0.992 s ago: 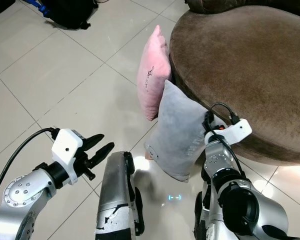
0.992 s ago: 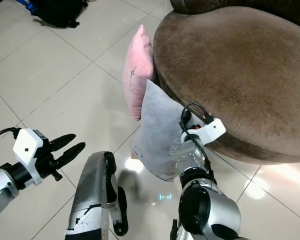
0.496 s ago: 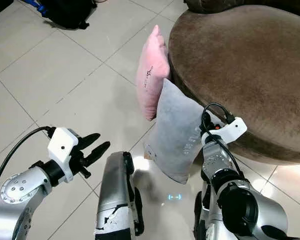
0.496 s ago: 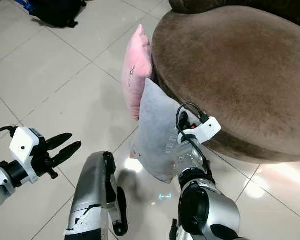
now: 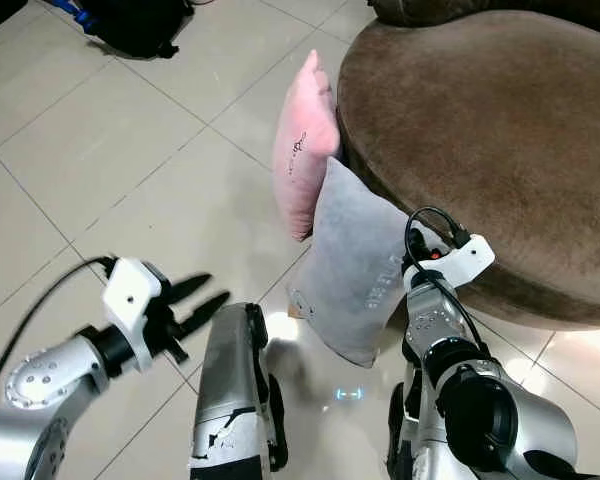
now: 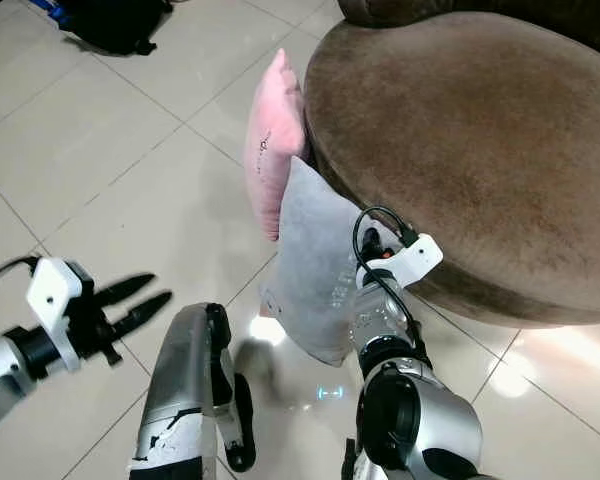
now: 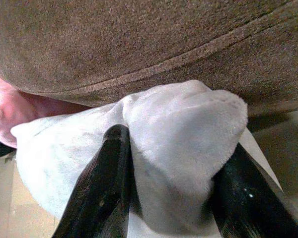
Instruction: Move the pillow to the sofa from floor
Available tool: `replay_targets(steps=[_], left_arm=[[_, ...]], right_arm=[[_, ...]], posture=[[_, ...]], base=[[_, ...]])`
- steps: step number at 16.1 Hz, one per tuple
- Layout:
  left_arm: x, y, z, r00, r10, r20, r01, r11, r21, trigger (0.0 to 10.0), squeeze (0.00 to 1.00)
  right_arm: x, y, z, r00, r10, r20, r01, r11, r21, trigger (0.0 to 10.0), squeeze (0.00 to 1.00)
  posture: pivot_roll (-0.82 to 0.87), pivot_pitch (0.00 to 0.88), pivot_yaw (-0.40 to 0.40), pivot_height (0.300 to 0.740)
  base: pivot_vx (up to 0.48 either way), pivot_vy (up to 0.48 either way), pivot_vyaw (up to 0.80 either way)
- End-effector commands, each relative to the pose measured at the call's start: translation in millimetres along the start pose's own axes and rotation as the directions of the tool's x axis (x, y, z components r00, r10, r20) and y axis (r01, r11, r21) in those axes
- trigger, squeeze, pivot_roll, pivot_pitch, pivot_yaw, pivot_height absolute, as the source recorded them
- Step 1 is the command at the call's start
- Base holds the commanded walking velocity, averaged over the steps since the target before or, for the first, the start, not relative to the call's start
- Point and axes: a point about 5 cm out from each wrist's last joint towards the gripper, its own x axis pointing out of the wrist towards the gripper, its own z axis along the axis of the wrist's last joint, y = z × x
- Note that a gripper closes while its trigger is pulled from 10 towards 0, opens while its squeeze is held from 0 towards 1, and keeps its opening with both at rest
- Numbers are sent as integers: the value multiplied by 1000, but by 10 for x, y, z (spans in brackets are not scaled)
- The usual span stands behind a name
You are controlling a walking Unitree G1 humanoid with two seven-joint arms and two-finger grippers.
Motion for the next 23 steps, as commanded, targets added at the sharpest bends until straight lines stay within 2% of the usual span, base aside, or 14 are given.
replay_targets(steps=[1, 3, 9, 13, 14, 15, 17, 18, 19, 20, 21, 22, 23], left_arm=[[-36, -76, -26, 998, -67, -19, 66, 997, -37, 10000, 0], [-43, -134, -58, 993, -110, -36, 107, 992, -65, 10000, 0], [15, -98, -90, 994, -102, -46, 98, 992, -75, 10000, 0], [177, -24, -144, 997, -69, -25, 66, 994, -82, 10000, 0], [194, 1, -154, 999, -50, -20, 48, 996, -80, 10000, 0], [218, 62, -176, 1000, -2, -7, 1, 997, -82, 10000, 0], [226, 102, -192, 999, 36, 5, -35, 996, -88, 10000, 0], [250, 121, -197, 998, 55, 15, -54, 995, -83, 10000, 0], [291, 141, -191, 996, 78, 36, -74, 993, -87, 10000, 0], [424, 197, -119, 984, 145, 108, -134, 986, -98, 10000, 0], [490, 225, -85, 976, 170, 133, -157, 982, -103, 10000, 0], [543, -27, 51, 965, 189, 181, -182, 982, -53, 10000, 0], [600, -79, 142, 962, 192, 195, -192, 981, -19, 10000, 0]], right_arm=[[-44, -33, -115, 999, -3, -40, 2, 1000, -5, 0, 0], [-42, -30, -114, 999, 1, -41, -2, 1000, -3, 0, 0], [-36, 32, -128, 998, 40, -52, -41, 999, -8, 0, 0], [-82, 130, -240, 983, 158, -90, -159, 987, 1, 0, 0], [-93, 188, -265, 974, 203, -97, -203, 979, 3, 0, 0], [-127, 326, -309, 947, 302, -110, -304, 953, -3, 0, 0], [-175, 467, -301, 920, 382, -90, -384, 923, -4, 0, 0], [-221, 572, -241, 902, 427, -59, -428, 904, -12, 0, 0], [-304, 747, -103, 879, 477, -2, -477, 879, 16, 0, 0], [-552, 1179, 360, 818, 554, 154, -565, 824, 37, 0, 0], [-626, 1299, 521, 799, 567, 203, -584, 811, 34, 0, 0], [-695, 1520, 993, 755, 567, 328, -590, 806, -36, 0, 0], [-732, 1552, 1182, 740, 554, 382, -572, 816, -77, 0, 0]], posture=[[329, 306, 139, 515], [326, 302, 136, 515], [312, 279, 120, 515], [263, 232, 86, 515], [249, 218, 75, 515], [224, 198, 62, 515], [201, 180, 53, 515], [158, 146, 37, 515], [120, 113, 34, 515], [54, 70, 34, 515], [46, 68, 35, 515], [7, 63, 40, 515], [-2, 32, 40, 515]], base=[[0, 0, 0], [0, 0, 0], [0, 0, 0], [0, 0, 0], [0, 0, 0], [0, 0, 0], [0, 0, 0], [0, 0, 0], [0, 0, 0], [0, 0, 0], [0, 0, 0], [0, 0, 0], [0, 0, 0]])
